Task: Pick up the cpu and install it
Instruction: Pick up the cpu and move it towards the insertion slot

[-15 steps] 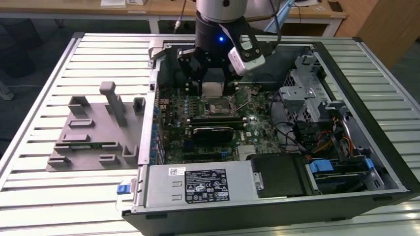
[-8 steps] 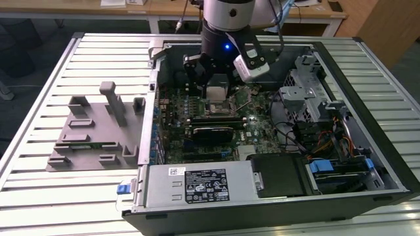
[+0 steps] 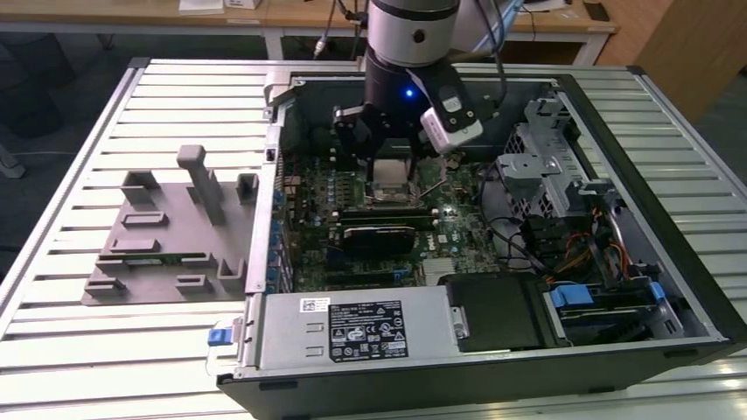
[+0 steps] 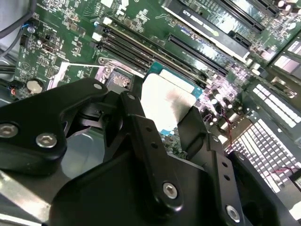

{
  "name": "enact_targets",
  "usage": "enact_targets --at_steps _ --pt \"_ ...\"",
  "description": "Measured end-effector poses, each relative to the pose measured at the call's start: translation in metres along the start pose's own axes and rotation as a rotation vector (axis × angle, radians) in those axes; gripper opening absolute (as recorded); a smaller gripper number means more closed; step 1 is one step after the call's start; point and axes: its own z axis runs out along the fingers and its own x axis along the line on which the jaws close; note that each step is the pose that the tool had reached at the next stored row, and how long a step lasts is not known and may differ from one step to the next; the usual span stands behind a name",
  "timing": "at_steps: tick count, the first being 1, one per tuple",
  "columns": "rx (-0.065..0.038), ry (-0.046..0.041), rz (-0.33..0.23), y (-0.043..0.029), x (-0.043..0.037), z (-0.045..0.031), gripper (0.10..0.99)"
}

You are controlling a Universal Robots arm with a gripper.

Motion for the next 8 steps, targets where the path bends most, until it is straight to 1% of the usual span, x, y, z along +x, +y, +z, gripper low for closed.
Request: enact_targets --at_steps 2,8 --pt "0.000 -0.0057 0.000 0.0001 0.0000 0.0037 0.545" --pt "0.000 -0.0164 0.000 0.0009 -0.0002 0.0118 0.545"
